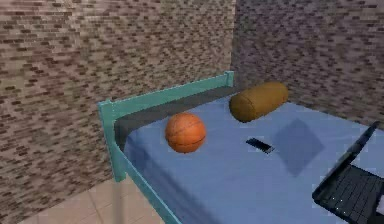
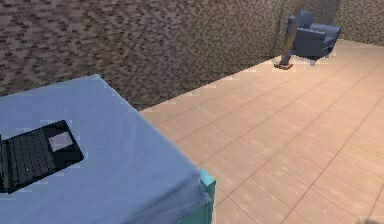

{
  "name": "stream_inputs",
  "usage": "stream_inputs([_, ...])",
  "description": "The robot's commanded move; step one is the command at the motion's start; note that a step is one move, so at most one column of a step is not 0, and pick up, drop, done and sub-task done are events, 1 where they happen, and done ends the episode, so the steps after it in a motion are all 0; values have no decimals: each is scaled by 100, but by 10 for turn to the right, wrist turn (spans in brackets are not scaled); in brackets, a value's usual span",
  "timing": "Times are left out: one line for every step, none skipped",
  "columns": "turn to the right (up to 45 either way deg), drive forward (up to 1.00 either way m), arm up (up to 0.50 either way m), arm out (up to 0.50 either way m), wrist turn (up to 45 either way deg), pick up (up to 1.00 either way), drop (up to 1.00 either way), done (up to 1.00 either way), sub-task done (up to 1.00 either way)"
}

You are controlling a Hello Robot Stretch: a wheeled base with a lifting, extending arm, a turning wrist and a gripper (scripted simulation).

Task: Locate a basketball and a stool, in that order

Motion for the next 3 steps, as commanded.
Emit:
stream_inputs([-450,0,0,0,0,0,0,0,0])
stream_inputs([-450,0,0,0,0,0,0,0,0])
stream_inputs([-450,0,0,0,0,0,0,0,0])
